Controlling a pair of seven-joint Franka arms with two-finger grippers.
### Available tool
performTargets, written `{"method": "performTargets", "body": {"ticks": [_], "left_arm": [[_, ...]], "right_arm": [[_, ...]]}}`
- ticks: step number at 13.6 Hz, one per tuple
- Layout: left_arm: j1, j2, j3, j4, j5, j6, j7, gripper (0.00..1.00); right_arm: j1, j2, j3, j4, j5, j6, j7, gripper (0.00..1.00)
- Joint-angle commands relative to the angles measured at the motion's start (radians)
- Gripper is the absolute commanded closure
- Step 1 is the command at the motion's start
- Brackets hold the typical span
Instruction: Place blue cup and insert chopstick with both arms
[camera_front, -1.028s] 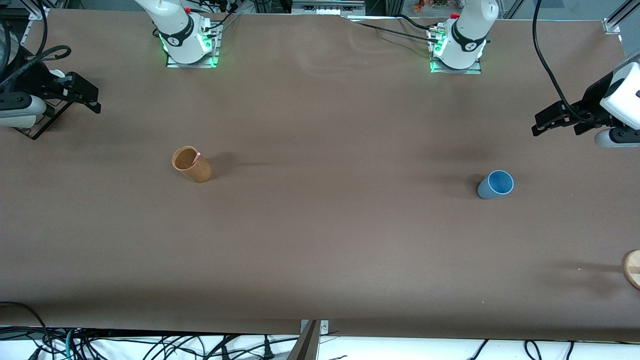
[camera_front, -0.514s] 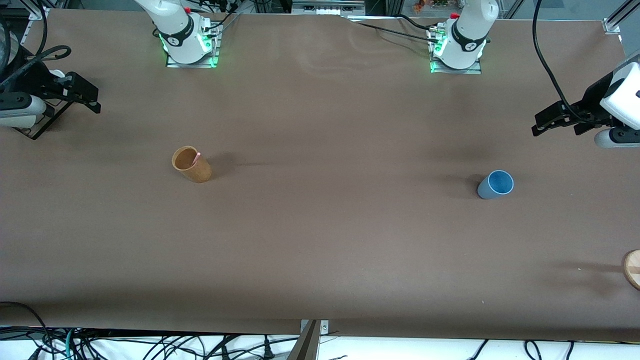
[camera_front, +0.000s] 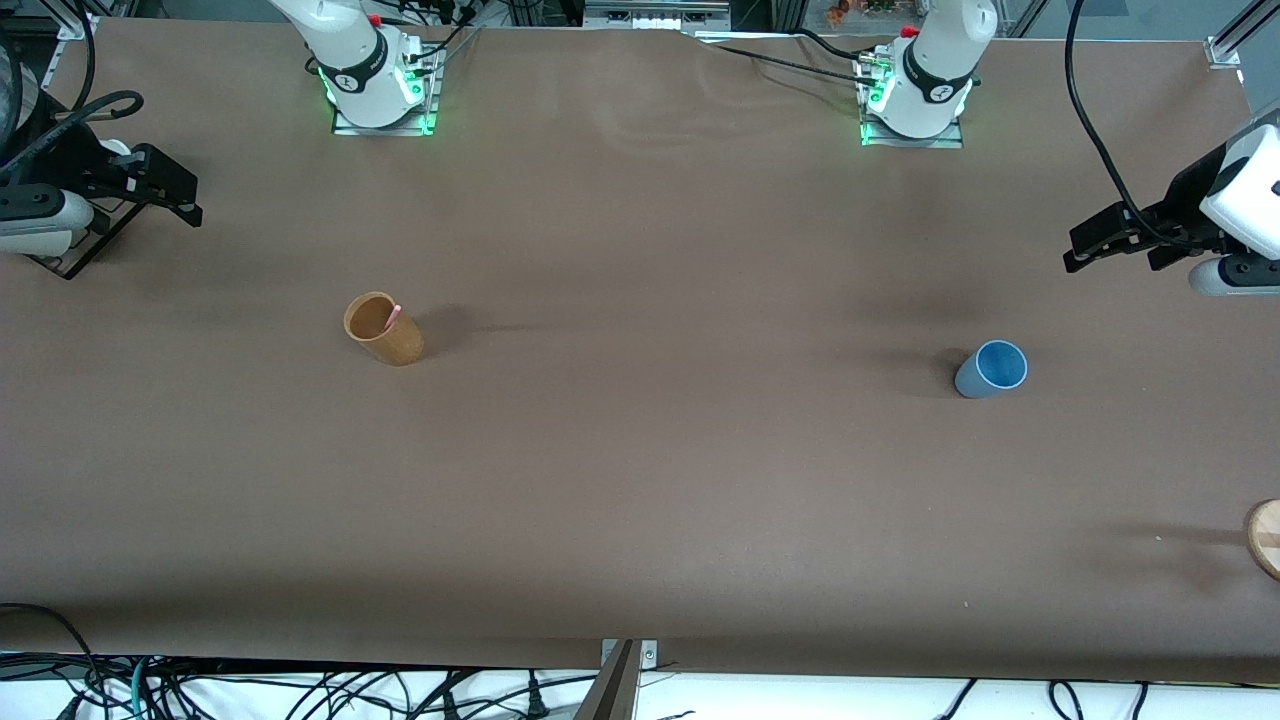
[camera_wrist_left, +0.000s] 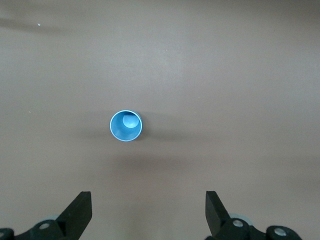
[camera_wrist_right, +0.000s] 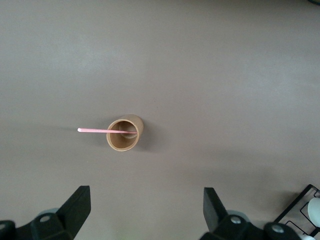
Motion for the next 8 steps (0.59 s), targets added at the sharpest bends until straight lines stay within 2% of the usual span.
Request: {"method": "performTargets", "body": {"ticks": [1, 8], "left_arm": [[0.002, 0.019, -0.004, 0.036, 0.021, -0.009, -0.004, 0.0], [0.002, 0.019, -0.004, 0.036, 0.021, -0.011, -0.004, 0.0]], "right_arm": [[0.011, 0.011, -0.007, 0.03, -0.014, -0.025, 0.009, 0.0], [0.01, 0.008, -0.009, 0.029, -0.012, -0.043, -0.003, 0.0]]}}
